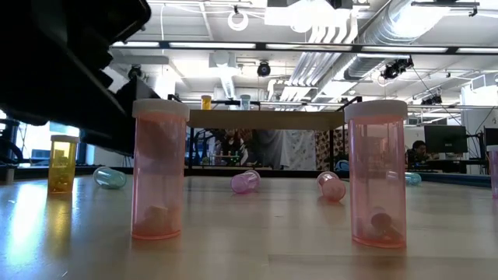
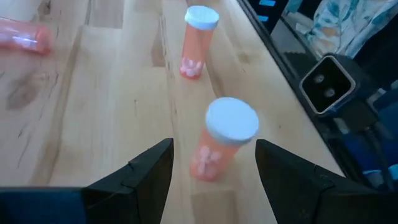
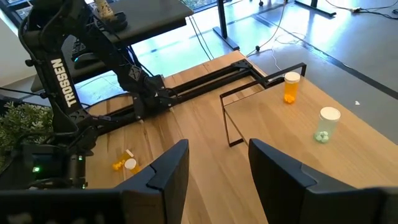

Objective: Pick and place medicine bottles onto shelf by color
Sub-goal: Put the bottom left pink pill bottle on the shelf

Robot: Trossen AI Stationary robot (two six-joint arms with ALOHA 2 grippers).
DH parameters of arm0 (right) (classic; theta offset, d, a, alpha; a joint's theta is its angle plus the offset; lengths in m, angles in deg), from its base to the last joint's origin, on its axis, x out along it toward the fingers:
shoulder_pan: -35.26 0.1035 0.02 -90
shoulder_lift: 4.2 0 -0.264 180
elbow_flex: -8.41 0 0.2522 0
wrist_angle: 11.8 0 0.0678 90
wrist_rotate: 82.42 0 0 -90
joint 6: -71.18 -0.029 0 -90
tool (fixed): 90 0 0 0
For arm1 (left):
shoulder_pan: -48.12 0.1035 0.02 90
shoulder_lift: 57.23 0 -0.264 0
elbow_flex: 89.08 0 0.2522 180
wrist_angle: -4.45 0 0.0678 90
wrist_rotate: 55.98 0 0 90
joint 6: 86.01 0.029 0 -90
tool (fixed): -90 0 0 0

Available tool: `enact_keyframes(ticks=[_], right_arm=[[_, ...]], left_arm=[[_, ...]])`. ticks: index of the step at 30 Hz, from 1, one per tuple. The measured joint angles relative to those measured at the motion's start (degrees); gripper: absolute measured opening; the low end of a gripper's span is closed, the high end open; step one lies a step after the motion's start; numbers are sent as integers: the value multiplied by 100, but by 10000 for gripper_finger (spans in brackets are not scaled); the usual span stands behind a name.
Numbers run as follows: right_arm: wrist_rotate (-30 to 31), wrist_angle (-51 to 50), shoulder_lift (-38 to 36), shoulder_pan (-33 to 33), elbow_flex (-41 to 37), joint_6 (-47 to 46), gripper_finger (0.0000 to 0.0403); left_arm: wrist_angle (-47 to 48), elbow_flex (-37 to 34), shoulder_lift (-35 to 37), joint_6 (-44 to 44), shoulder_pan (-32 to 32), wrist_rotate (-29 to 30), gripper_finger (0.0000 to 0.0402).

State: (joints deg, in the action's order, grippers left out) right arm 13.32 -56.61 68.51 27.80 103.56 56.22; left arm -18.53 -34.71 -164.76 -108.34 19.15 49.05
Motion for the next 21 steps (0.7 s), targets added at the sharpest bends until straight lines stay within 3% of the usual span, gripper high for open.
enact_keyframes(ticks=[21], right_arm=[[-2,-6,4,-2,0,0,158]], left_arm=[[117,729,-804,-79,83,-293,217]])
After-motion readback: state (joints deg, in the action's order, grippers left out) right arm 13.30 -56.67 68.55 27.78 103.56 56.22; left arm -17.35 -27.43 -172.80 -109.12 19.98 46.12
